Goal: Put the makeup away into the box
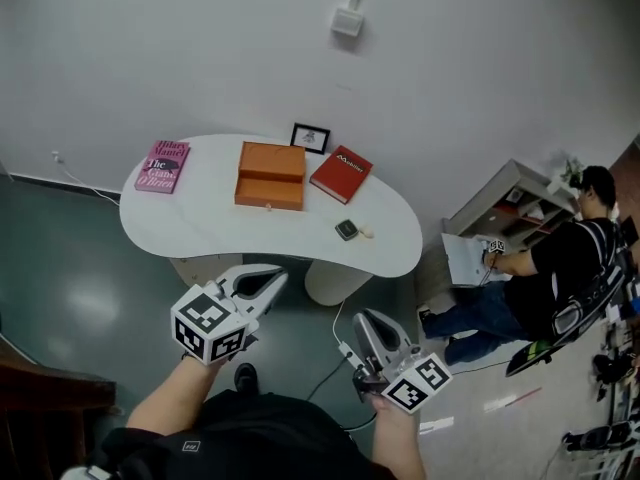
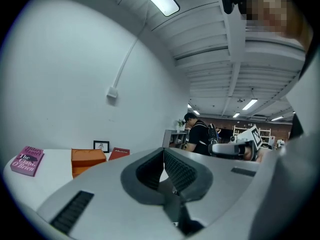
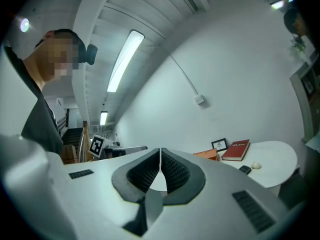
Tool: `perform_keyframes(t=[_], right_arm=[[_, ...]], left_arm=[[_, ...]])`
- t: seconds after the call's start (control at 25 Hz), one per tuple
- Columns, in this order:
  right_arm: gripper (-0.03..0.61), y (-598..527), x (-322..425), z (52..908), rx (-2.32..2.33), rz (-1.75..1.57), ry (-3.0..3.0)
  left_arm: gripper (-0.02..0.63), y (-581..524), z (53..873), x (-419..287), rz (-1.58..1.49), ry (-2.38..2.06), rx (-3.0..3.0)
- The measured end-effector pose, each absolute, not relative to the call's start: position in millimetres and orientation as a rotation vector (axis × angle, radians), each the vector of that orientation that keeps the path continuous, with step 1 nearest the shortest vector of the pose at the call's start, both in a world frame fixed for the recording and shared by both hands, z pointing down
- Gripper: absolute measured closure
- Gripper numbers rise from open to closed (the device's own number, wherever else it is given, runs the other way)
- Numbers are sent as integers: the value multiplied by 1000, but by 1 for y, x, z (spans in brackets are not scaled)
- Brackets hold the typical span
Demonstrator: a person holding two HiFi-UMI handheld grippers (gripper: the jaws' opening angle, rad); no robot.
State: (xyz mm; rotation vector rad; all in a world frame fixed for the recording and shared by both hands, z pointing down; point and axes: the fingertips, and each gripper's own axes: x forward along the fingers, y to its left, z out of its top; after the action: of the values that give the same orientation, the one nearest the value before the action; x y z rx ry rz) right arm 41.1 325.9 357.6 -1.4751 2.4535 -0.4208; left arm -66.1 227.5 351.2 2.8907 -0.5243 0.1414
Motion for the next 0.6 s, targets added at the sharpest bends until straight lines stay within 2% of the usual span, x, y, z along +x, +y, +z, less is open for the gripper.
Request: perform_keyframes(t=[0.36,0.6], right_arm=[[541,242,-3,357,-1427,-464,2514],[540,215,15,364,-1440,-501,2475]], left_arm=[[598,154,350,-96,124,-515,2899],[599,132,364,-90,151,-510,2880]])
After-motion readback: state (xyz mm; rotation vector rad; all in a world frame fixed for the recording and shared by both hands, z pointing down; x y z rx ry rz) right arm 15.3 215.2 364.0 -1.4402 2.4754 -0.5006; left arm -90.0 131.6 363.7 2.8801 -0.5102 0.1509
